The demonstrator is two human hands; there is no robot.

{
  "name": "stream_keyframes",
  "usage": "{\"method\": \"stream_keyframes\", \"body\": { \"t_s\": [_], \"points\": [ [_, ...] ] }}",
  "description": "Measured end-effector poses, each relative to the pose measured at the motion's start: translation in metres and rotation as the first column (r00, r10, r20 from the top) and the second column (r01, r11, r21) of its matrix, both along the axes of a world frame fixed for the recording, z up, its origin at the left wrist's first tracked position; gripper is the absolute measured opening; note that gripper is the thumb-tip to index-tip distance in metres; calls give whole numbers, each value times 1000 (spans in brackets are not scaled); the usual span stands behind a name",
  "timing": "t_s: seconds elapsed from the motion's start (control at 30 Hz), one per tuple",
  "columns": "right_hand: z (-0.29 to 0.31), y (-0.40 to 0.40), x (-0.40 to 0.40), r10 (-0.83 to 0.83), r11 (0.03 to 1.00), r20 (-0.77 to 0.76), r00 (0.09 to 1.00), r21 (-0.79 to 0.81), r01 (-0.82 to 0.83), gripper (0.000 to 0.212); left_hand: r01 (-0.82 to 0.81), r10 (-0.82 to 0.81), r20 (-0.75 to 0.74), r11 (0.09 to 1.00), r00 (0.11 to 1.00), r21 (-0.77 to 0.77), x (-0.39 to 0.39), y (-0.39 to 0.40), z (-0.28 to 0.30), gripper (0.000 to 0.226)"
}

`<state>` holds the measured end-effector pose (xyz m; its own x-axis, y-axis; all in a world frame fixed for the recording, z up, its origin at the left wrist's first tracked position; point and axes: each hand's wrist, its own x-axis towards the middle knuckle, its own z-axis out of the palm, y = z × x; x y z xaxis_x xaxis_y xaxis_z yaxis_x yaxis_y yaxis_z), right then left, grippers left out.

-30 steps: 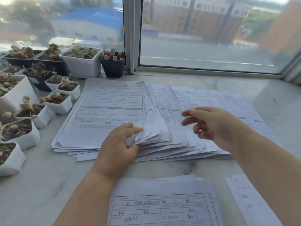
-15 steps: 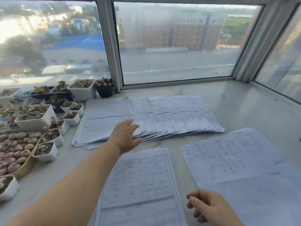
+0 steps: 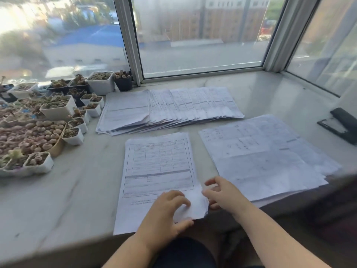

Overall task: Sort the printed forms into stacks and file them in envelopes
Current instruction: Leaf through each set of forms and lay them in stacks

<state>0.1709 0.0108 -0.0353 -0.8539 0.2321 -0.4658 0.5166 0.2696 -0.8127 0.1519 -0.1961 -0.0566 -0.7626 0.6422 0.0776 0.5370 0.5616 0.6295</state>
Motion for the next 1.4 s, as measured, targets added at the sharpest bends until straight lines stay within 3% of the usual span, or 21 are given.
{"method": "stream_keyframes", "body": {
  "t_s": [0.2,0.27,0.37,0.5,0.6,0.73,0.87,1.13,1.2,1.3,1.33,1.4],
  "points": [
    [-6,-13,21,15,996,6,1000,-89,-14,31,-50,30,186,993,982,104,-1,-9,-3,20],
    [-8,-15,25,-3,991,-10,1000,-136,2,36,-112,73,247,982,966,149,-1,-10,-3,8],
    [-10,-15,26,-8,979,-16,1000,-203,5,37,-231,135,340,938,931,258,0,-8,-2,10],
    [-11,-13,23,-2,943,-15,1000,-332,-3,32,-406,328,273,857,904,317,3,-3,-1,19],
    [-13,-14,21,3,934,-16,1000,-356,-9,33,-306,267,160,896,950,322,5,-2,-2,36],
    [-15,-16,17,23,952,-34,999,-304,-32,36,-118,102,105,978,989,171,3,-7,-6,14],
    [-16,-20,14,-6,976,-68,998,-218,-9,31,-97,81,142,989,987,111,-3,-12,-6,34],
    [-15,-28,7,-42,998,-52,998,-44,40,31,-115,97,143,986,985,121,-10,-14,0,12],
    [-13,-24,8,-18,997,-27,999,-77,16,26,-142,127,108,980,986,142,-10,-16,-1,20],
    [-13,-17,9,65,987,19,998,-147,-61,25,-118,109,120,991,987,65,-9,-19,-1,55],
    [-12,-17,10,80,992,19,997,-98,-77,22,-109,102,124,993,987,49,-8,-20,-1,68],
    [-7,-18,6,66,983,-26,997,173,-60,5,-168,157,133,983,979,79,-7,-20,2,85]
  ]
}}
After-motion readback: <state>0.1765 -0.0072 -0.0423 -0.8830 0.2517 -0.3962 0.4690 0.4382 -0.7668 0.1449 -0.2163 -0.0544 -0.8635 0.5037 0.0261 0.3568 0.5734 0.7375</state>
